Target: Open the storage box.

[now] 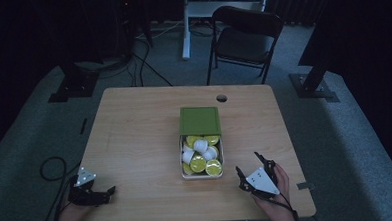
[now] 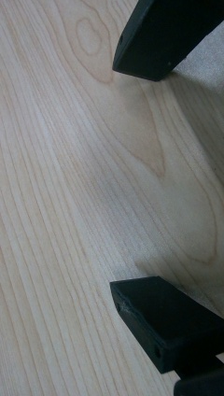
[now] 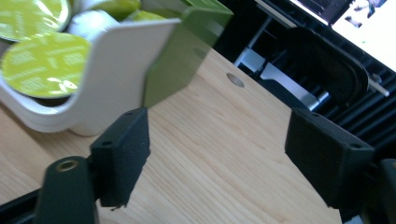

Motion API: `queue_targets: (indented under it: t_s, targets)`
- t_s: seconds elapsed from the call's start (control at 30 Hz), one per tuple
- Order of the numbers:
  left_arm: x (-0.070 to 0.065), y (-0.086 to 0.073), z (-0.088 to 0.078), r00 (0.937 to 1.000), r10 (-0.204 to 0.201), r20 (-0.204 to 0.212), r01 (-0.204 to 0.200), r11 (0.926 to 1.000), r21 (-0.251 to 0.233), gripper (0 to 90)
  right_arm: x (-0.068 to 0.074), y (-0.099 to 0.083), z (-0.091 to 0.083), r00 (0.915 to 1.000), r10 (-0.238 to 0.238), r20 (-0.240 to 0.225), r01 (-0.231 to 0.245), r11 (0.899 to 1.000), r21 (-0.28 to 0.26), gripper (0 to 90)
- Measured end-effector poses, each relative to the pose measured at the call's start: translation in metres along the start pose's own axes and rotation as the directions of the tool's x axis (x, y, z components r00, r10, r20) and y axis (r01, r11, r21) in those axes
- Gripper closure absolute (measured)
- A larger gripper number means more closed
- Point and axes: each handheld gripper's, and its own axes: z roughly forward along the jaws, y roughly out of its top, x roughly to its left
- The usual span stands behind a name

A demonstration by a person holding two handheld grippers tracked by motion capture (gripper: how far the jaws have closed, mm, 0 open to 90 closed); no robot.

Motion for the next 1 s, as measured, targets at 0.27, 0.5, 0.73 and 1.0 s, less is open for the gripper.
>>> queue_targets:
  t_s: [0.27,0.5,0.73,1.0]
  targets:
    - [0.000,0.000,0.000,1.0000,0.000,0.000,0.000,1.0000,0.000,0.0,-0.016,-0.013,0.001,0.9938,0.065,0.090,-0.069,0.997,0.039,18.1]
    - [0.000,0.000,0.000,1.0000,0.000,0.000,0.000,1.0000,0.000,0.0,-0.021,-0.026,0.006,0.9865,0.151,0.064,-0.156,0.984,0.090,13.7]
    - [0.000,0.000,0.000,1.0000,0.000,0.000,0.000,1.0000,0.000,0.0,-0.021,-0.039,0.017,0.9756,0.207,0.075,-0.218,0.955,0.200,13.6]
    - [0.000,0.000,0.000,1.0000,0.000,0.000,0.000,1.0000,0.000,0.0,-0.026,-0.049,0.021,0.9583,0.283,0.040,-0.283,0.919,0.276,13.7]
